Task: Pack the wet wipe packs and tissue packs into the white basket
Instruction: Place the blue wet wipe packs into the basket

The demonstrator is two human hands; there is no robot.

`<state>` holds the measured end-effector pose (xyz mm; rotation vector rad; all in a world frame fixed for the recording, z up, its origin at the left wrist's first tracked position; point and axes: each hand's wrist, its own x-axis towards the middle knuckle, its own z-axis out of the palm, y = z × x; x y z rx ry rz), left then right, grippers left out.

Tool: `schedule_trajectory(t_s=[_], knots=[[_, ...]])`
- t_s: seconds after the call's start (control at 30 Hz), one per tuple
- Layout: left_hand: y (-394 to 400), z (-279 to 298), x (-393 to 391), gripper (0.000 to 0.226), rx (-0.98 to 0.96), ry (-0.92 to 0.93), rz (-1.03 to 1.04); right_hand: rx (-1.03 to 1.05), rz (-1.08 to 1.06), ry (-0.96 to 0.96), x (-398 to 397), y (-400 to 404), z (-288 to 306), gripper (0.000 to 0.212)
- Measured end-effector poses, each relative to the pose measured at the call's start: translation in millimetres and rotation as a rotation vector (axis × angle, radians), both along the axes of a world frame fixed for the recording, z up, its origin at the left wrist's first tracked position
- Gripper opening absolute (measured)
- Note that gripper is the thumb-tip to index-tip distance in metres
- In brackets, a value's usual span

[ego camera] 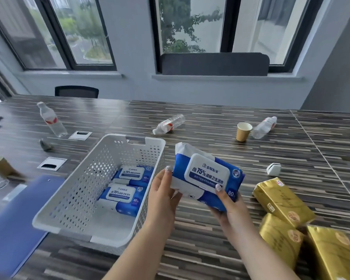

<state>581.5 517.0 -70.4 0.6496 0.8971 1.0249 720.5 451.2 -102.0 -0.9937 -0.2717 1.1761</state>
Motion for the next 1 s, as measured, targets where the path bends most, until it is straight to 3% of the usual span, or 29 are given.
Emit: schedule_trajectory(t_s=[0.13, 0.27, 0.4, 0.53, 0.6, 0.67, 0.73, 0.87, 1.0], knots=[[2.2, 14.4, -23.6, 0.02, 0.112, 0.154, -0.132, 0.015, 0.034, -0.041, 1.9, -1.9, 6.8, 0.094], [-0.5, 24.1, -36.9, 0.017, 0.147, 0.245, -0.093, 0.024, 0.053, -0.092, -0.5, -3.0, 12.1, 0.099], [0.0, 22.2, -42.6, 0.019, 0.144, 0.363, -0.009, 0.036, 0.064, -0.126, -4.3, -2.3, 12.1, 0.072], [3.2, 19.5, -47.5, 0.022, 0.011, 0.198, 0.094, 0.033, 0.084, -0.091, -12.8, -3.7, 12.1, 0.07], [2.2, 15.6, -51.3, 0.024, -0.06, 0.112, 0.129, 0.027, 0.101, -0.095, -19.3, -3.8, 12.7, 0.079], [0.0, 11.7, -56.3, 0.023, -0.088, 0.076, 0.137, 0.021, 0.103, -0.13, -23.9, -3.0, 13.1, 0.067], [0.1, 10.3, -66.7, 0.021, -0.068, 0.068, 0.117, 0.02, 0.111, -0.139, -28.8, -2.3, 14.3, 0.054], [9.9, 16.6, -90.3, 0.025, 0.053, 0.145, 0.016, 0.008, 0.146, -0.16, -43.0, 1.0, 21.7, 0.056], [24.3, 24.4, -114.7, 0.013, 0.076, 0.189, 0.012, -0.002, 0.18, -0.205, -67.9, 9.4, 27.0, 0.054]])
